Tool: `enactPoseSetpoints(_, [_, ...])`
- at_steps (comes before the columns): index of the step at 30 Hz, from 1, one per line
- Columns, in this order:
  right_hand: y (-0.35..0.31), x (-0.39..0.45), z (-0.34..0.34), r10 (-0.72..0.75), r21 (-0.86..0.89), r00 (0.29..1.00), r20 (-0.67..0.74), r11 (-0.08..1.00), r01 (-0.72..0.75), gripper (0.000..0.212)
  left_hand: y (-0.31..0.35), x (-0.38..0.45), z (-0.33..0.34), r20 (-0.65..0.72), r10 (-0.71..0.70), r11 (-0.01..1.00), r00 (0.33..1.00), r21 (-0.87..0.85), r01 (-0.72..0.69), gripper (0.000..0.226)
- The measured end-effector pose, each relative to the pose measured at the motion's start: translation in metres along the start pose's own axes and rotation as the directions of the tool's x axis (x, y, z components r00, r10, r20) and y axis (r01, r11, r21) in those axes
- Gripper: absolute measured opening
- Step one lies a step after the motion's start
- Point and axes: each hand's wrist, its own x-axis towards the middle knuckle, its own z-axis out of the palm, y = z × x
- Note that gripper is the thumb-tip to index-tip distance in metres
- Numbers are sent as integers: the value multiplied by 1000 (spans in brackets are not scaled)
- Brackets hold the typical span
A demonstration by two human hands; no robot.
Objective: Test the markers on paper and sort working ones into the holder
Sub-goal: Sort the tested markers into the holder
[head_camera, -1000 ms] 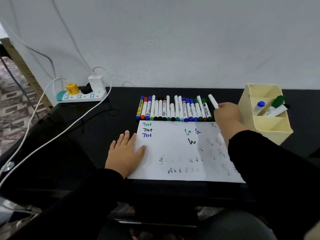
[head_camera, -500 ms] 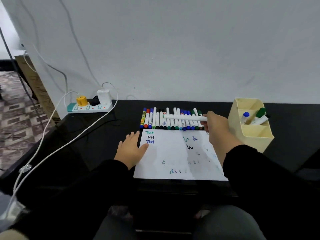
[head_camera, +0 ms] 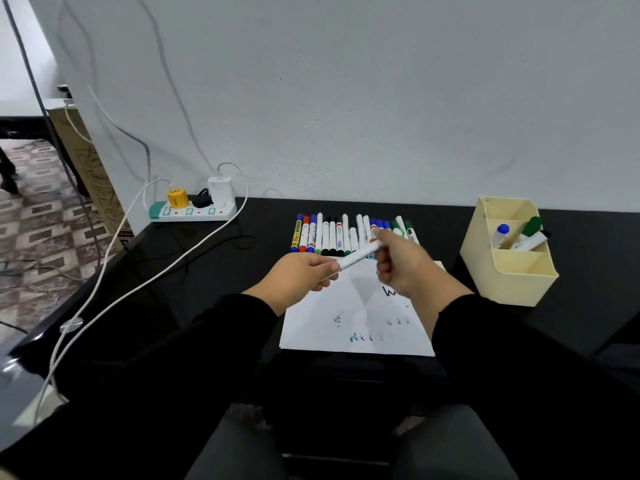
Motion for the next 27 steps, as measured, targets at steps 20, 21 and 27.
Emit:
enactPoseSetpoints(20, [12, -8, 21, -92, 17, 935, 344, 996, 92, 37, 2, -2, -21, 360, -198, 926, 912, -237, 295, 25])
enactPoseSetpoints(21, [13, -7, 21, -96, 23, 935, 343, 995, 94, 37, 1, -2, -21, 366, -200, 923, 909, -240, 300, 25])
enactPoseSetpoints(27, [11, -5, 32, -64, -29, 982, 180, 997, 70, 27, 2, 2, -17, 242, -196, 948, 950, -202, 247, 25])
